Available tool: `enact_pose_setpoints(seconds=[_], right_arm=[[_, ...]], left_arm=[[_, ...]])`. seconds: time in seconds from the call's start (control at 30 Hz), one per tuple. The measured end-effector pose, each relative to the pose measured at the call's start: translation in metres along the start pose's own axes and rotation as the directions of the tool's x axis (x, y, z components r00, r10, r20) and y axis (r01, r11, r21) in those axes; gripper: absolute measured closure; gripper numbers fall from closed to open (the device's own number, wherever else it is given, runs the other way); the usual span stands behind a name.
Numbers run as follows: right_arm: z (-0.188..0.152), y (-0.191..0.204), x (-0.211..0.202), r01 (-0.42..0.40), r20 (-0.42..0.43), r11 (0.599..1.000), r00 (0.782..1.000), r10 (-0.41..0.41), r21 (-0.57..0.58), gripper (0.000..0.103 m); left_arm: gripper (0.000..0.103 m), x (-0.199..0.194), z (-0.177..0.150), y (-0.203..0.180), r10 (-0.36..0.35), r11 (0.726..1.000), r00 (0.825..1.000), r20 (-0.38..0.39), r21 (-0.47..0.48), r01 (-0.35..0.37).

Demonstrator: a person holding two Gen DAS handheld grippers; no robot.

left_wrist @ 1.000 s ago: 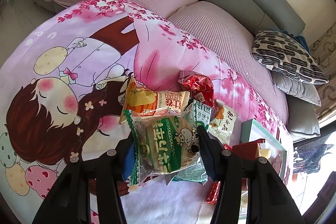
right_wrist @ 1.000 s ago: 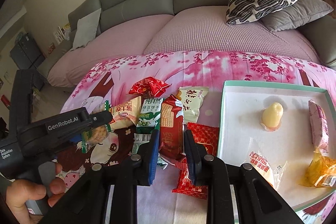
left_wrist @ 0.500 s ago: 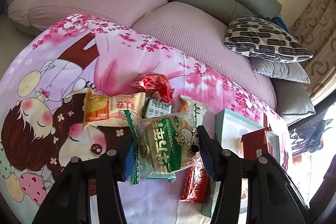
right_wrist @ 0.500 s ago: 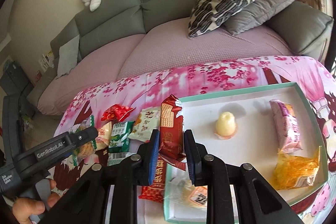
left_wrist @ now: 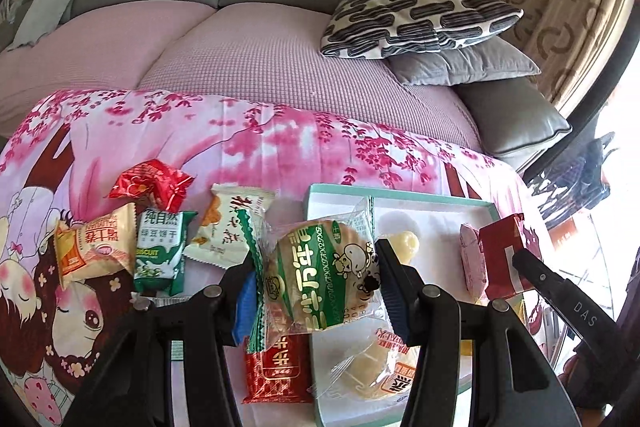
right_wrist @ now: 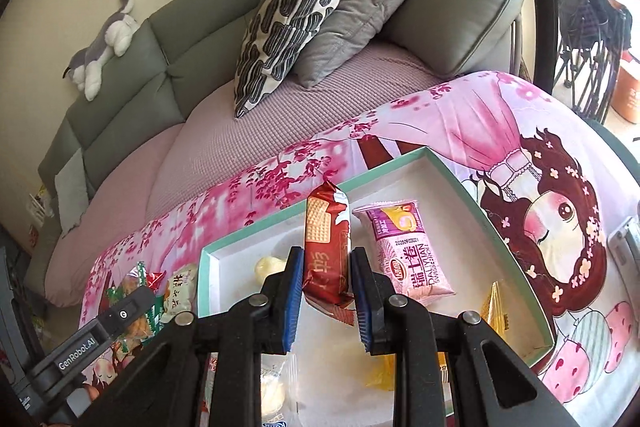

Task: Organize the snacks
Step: 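Carry green pack into tray with left tool while right tool carries red wafer bag there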

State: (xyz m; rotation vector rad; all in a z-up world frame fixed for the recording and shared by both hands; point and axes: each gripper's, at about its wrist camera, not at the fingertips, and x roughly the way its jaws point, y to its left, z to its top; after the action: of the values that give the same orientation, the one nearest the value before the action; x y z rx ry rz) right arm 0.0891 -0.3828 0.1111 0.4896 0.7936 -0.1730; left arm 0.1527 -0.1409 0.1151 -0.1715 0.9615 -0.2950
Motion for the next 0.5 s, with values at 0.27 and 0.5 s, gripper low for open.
enact_pose_setpoints(seconds=[0.27,0.5], right_arm=[[-0.008,-0.004,0.028,-0.002,-0.039,1.0,0.999,0.002,0.004,0.078],[-0.009,-0.003,0.034,0.022,-0.048,1.0,0.999,-0.022,-0.007,0.078]], left_arm=[[0.048,0.039,0.005,-0.031,-0.009,0.996,1.0,-0.009,0.088,0.009],[0.048,0.067,-0.002,-0.034,0.015,0.994,0.998,-0.054,0.105,-0.009]])
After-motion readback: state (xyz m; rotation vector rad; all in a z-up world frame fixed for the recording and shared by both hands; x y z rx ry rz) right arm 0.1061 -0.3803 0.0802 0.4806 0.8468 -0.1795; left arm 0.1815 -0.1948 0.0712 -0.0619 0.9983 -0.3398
